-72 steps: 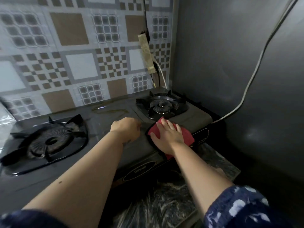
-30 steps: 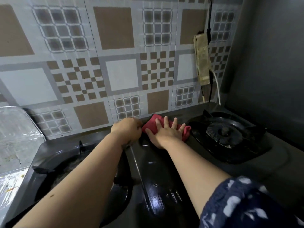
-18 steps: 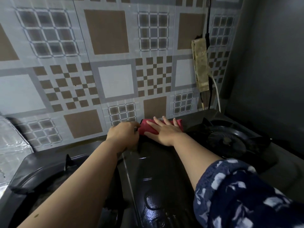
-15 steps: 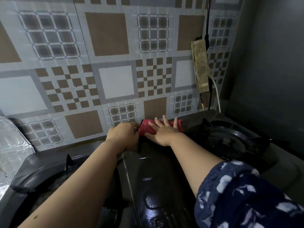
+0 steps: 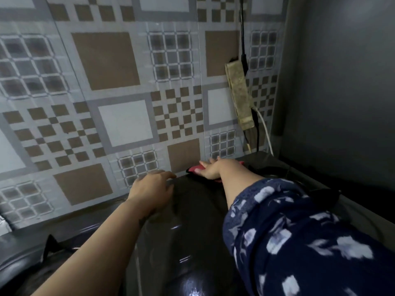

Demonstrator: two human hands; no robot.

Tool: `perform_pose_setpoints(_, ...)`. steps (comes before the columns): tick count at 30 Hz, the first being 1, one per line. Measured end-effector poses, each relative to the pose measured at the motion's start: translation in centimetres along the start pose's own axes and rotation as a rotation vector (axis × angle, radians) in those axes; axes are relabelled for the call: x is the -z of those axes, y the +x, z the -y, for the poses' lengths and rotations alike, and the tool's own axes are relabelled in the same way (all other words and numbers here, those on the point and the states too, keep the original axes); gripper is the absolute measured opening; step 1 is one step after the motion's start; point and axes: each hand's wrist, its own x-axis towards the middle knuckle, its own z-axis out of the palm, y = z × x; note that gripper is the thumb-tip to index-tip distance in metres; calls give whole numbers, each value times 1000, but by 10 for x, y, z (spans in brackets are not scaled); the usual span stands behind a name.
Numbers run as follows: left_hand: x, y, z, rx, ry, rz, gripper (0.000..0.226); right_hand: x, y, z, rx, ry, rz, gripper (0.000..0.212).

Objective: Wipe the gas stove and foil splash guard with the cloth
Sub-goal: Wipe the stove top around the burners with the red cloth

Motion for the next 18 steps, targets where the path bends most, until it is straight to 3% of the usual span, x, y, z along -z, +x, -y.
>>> perform_pose_setpoints(7, -15, 19, -6, -52, -7, -13, 38, 11, 33, -41, -214, 37, 16, 93)
perform_pose_setpoints(13, -15, 27, 7, -37, -15, -20, 39, 1, 39, -41, -518, 191, -207, 73)
perform_pose_setpoints(18, -10, 27, 15, -64, -17, -44, 39, 3, 41, -39, -473, 177, -144, 66)
